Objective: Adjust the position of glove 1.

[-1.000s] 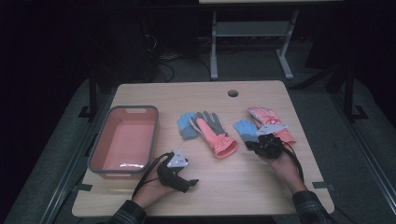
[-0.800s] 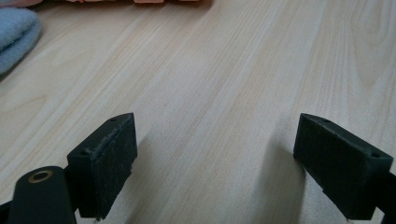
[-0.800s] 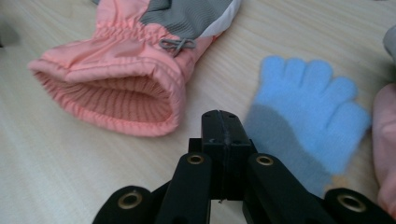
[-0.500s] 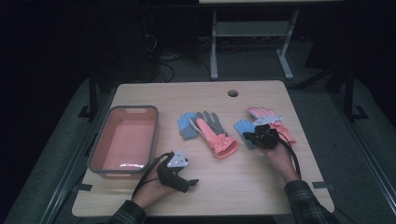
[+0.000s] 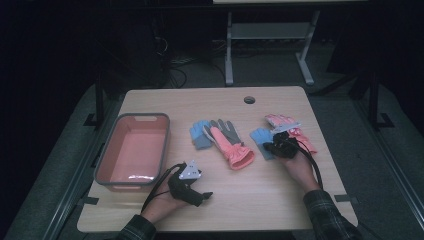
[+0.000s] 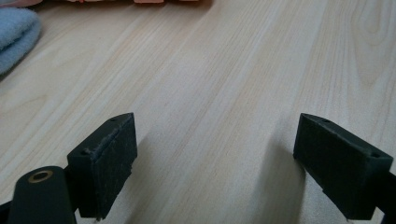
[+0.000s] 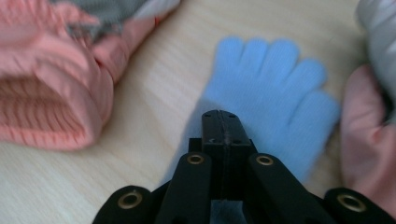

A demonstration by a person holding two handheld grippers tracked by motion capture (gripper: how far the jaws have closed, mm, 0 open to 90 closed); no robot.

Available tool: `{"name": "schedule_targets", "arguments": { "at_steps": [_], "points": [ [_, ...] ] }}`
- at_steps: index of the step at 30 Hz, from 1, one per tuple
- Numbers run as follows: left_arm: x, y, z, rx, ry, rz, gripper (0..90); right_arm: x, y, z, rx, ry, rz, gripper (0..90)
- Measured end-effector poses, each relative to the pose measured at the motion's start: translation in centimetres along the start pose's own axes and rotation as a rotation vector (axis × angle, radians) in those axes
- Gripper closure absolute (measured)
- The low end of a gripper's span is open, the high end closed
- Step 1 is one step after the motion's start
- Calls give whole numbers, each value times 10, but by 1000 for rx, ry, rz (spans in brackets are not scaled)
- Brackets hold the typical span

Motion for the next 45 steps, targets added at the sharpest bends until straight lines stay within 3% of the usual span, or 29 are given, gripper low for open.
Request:
{"name": "schedule_targets", "arguments": {
  "at_steps": [9, 32, 38, 45],
  "points": [
    [1, -1, -1, -1, -1, -3, 126, 6, -7, -8, 3, -23, 23, 900],
    [1, -1, -1, 0, 6, -1, 126, 38, -41, -31, 16, -63, 80, 900],
    [1, -1, -1, 0, 7, 0, 127, 55, -36, -34, 12, -38, 66, 900],
    [1, -1, -1, 0, 7, -1, 126, 63, -34, -46, 2, -49, 76, 900]
  ]
}}
Point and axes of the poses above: each handheld gripper's, and its own axes: x roughly backward along the jaws, z roughly out of its top, y roughly to its right, the point moved 8 cm from there along -x, roughly forward along the jaws, and after that the axes turned 7 degrees about y, right-handed, at the moved point
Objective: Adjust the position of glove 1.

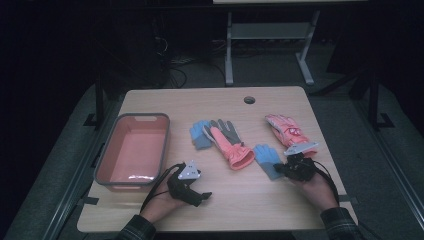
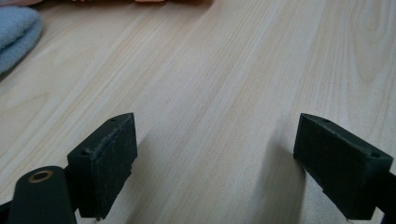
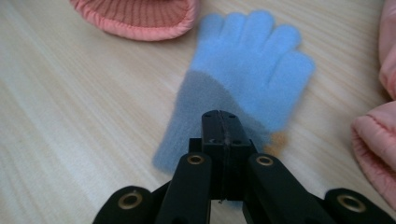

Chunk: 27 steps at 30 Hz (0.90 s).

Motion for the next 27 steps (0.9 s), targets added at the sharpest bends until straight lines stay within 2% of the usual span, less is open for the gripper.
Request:
{"name": "schedule_targets", "arguments": {
  "at_steps": [7, 10, 11, 18, 26, 27],
  "points": [
    [0, 0, 0, 0, -1, -2, 127, 2, -17, -4, 20, -12, 48, 900],
    [0, 0, 0, -1, -1, -2, 126, 0, -26, -3, 34, -17, 79, 900],
    [0, 0, 0, -1, -2, -2, 127, -1, -28, -3, 53, -17, 91, 900],
    [0, 0, 0, 1, -3, -1, 127, -7, -50, 0, 74, -22, 184, 900],
    [0, 0, 0, -1, -3, -1, 127, -11, -72, 2, 123, -26, 248, 900],
    [0, 0, 0, -2, -3, -1, 127, -12, -78, 2, 135, -28, 268, 900]
  ]
}}
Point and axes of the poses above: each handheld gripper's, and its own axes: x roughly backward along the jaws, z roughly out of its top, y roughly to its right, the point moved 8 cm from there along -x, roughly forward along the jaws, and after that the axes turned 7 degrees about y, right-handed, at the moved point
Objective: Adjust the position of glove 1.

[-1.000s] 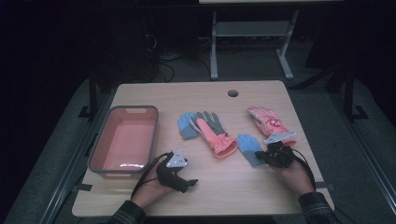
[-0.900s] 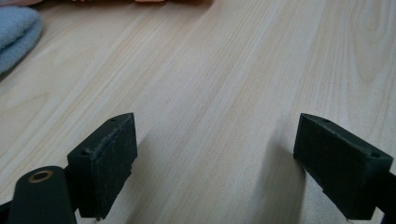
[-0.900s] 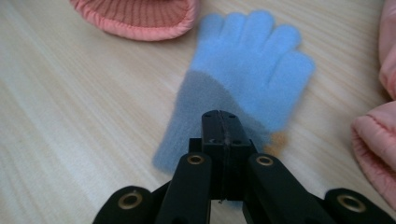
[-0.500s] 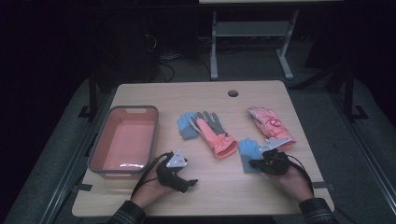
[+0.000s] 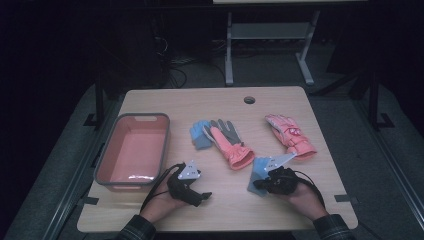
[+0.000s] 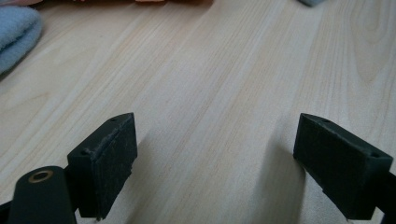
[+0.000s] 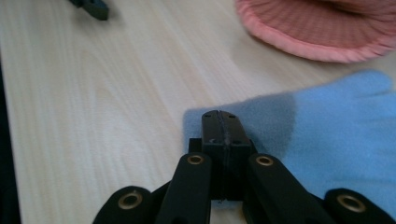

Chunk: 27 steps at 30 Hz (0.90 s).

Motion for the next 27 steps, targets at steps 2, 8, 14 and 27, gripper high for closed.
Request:
{"name": "schedule_targets", "arguments": {
  "at_steps": [2, 8, 14, 27],
  "points": [
    [0, 0, 0, 0, 0, 0, 127, -2, -3, 0, 13, -2, 9, 900],
    [0, 0, 0, -1, 1, 0, 127, -6, -16, 1, 41, -6, 48, 900],
    [0, 0, 0, -1, 2, 0, 127, -9, -30, 2, 66, -11, 84, 899],
    [0, -3, 0, 14, 2, 24, 130, 18, 4, 3, -6, 88, -60, 489]
  ]
}}
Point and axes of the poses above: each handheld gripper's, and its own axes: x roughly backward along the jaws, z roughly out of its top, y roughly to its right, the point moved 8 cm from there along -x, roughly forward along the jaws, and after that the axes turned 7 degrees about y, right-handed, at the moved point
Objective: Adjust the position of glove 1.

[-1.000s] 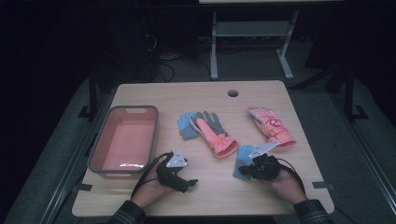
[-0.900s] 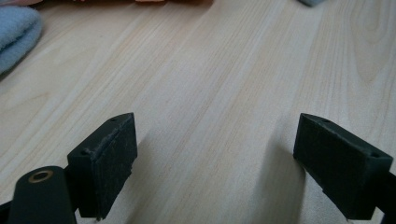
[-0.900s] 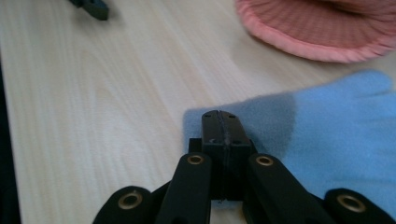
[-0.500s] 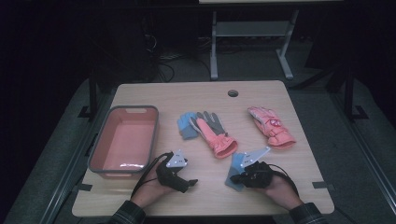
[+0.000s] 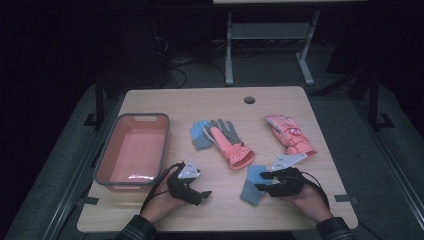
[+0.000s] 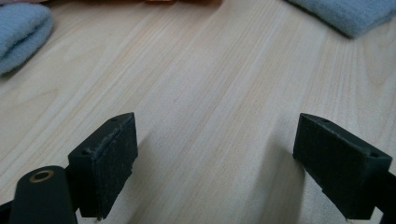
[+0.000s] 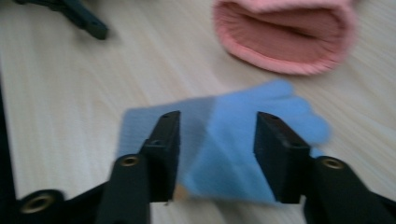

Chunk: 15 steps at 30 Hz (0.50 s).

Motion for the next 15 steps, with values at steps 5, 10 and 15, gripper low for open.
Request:
{"name": "schedule_targets", "arguments": {
  "at_steps": [5, 10, 15],
  "points": [
    [0, 0, 0, 6, 4, 2, 130, 12, 19, -14, -35, 2, -73, 345],
    [1, -2, 0, 1, -3, 12, 155, 21, 37, -28, -78, 24, -147, 226],
    [3, -8, 2, 31, 3, 46, 309, 24, 46, -36, -82, 44, -200, 137]
  ]
}}
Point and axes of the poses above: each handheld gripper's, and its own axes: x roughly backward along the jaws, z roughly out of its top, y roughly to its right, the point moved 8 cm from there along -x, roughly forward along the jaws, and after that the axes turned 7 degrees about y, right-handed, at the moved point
